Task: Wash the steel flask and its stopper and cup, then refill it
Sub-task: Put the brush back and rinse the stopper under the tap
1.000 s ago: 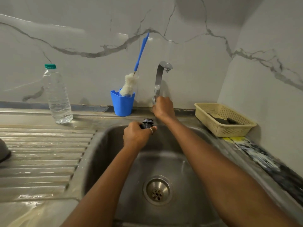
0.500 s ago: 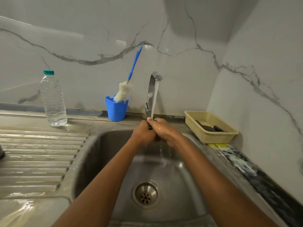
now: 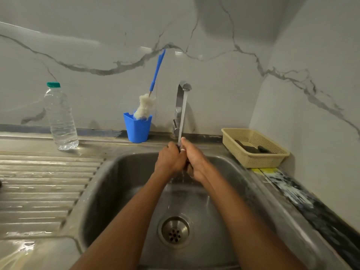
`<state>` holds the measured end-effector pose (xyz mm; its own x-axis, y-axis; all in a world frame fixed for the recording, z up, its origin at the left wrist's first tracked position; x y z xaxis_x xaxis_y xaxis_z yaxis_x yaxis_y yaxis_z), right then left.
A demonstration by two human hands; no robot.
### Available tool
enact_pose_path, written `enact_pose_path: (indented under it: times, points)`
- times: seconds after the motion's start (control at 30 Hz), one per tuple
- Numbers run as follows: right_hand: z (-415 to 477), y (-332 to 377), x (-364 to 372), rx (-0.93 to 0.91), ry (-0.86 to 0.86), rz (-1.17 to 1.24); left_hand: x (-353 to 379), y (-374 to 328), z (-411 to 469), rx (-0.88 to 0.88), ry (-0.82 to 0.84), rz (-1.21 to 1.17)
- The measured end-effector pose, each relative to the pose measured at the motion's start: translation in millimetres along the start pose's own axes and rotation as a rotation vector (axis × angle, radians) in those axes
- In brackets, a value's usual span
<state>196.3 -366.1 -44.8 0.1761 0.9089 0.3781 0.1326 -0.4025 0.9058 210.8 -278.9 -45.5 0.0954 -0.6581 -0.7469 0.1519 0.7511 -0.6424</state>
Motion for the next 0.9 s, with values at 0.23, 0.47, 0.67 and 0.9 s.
enact_pose_path:
  times: [0.23, 0.47, 0.67, 0.9]
  points:
    - [3, -3, -6, 0.053, -0.077, 0.167, 7, -11, 10, -0.033, -0.014, -0.214]
    - [13, -6, 2, 0.029, -0.097, 0.044, 2, 0, 12, -0.148, 0.048, -0.441]
    - [13, -3, -8, 0.083, -0.153, 0.056, -1, 6, 8, -0.044, 0.172, -0.449]
    - [2, 0, 0, 0.019, 0.056, -0.131, 0, 12, 10, -0.198, -0.01, -0.364]
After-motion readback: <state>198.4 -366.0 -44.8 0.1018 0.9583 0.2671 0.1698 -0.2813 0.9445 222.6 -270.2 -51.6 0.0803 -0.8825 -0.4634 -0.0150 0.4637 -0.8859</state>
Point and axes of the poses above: each hand's wrist, its own z-axis towards the middle knuckle, its own x-axis out of the palm, y = z × x, the point moved 4 cm from there along z, towards the middle knuckle, and after that the axes turned 13 degrees about z, right-handed, at the moved point
